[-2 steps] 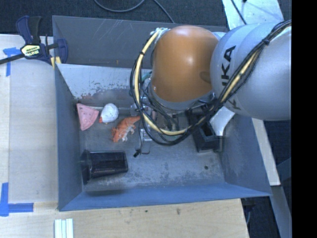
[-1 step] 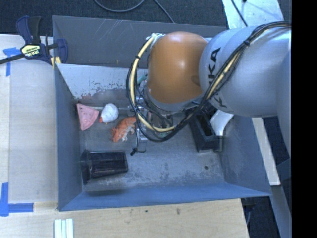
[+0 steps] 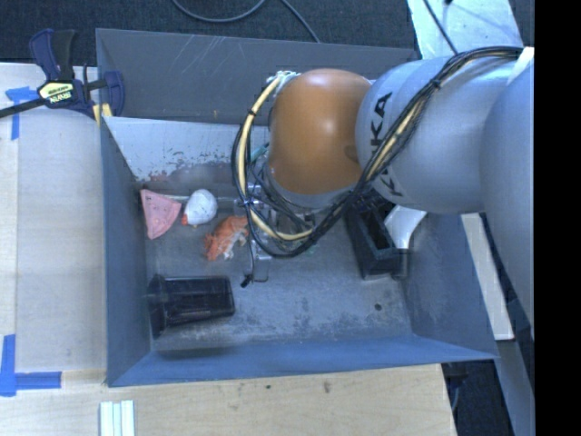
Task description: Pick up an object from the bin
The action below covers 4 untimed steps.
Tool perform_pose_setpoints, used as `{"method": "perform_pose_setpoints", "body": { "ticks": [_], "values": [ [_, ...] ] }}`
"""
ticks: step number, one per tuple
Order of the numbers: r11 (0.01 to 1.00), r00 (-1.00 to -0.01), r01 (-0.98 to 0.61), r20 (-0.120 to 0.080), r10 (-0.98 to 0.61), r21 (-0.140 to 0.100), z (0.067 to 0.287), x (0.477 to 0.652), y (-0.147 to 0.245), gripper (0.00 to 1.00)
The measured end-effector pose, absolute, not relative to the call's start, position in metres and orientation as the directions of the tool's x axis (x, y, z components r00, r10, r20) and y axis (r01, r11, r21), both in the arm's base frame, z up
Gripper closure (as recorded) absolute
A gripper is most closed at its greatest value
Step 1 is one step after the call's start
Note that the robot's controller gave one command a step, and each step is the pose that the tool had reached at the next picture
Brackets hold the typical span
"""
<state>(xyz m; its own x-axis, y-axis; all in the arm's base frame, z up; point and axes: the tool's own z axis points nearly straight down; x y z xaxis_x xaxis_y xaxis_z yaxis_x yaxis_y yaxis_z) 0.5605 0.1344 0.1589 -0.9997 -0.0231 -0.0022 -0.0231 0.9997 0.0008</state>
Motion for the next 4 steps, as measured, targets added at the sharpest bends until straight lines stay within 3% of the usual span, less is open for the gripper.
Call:
{"method": "perform_pose_setpoints", "body": {
  "ticks": [1,2,3,4],
  "values": [
    [1.0,-1.0,-0.03,-0.01,-0.03,0.003,0.131,0.577,0.126,0.0],
    [0.985,-0.985,-0.171,-0.006,-0.171,0.0,0.071,0.625,0.118,1.0],
    [0.985,-0.985,-0.171,-0.006,-0.171,0.0,0.071,0.625,0.118,1.0],
    [0.978,-0.978,-0.208,-0.01,-0.208,0.0,0.201,0.624,0.116,1.0]
  ]
}}
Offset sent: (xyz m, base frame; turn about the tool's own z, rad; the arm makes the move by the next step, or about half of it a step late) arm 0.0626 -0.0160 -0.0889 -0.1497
